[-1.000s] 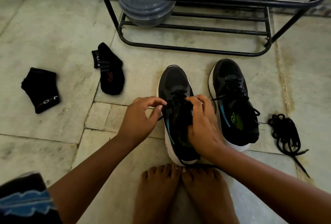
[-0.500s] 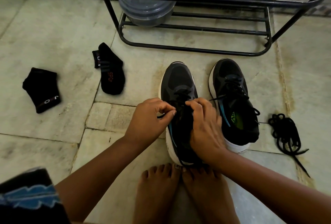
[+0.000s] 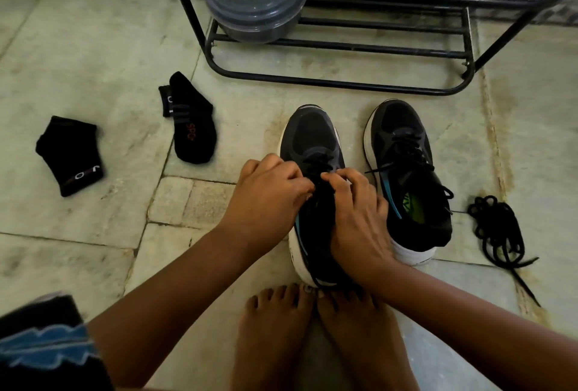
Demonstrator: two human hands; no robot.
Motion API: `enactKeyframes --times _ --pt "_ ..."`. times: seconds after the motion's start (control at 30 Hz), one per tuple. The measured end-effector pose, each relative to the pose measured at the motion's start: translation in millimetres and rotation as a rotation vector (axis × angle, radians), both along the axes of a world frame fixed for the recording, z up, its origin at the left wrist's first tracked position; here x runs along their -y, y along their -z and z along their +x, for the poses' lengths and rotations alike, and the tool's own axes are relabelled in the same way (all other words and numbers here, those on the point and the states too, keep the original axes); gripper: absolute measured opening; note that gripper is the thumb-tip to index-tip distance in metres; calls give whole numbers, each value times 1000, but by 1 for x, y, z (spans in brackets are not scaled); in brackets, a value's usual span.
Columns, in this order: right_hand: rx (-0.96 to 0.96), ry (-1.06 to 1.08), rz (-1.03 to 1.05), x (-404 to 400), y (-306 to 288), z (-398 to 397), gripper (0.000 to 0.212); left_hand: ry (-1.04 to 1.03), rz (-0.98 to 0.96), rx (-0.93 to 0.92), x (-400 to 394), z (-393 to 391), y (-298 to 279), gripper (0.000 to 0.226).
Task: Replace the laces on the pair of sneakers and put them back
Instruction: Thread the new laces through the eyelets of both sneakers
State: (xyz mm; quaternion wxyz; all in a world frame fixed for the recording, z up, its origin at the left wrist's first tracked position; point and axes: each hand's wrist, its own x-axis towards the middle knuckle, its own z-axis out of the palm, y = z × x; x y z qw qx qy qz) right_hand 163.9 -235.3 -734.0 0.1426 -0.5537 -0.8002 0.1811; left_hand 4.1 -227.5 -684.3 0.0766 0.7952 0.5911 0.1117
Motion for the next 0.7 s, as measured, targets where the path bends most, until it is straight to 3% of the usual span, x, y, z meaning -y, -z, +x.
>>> enactKeyframes --times 0.13,0.27,0.4,0.5,0.7 --pt "17 -5 4 -1 1 0 80 -59 -181 5 -5 5 -6 28" --pt "2 -5 17 0 2 0 72 -168 -201 240 -6 6 -2 18" --pt "-60 34 64 0 1 -1 42 -260 -236 367 -7 9 3 8" --pt "-57 28 83 -2 0 -3 31 -286 -270 463 -6 10 5 3" --pt "-37 -6 35 -7 0 -2 27 -362 -365 546 -4 4 10 18"
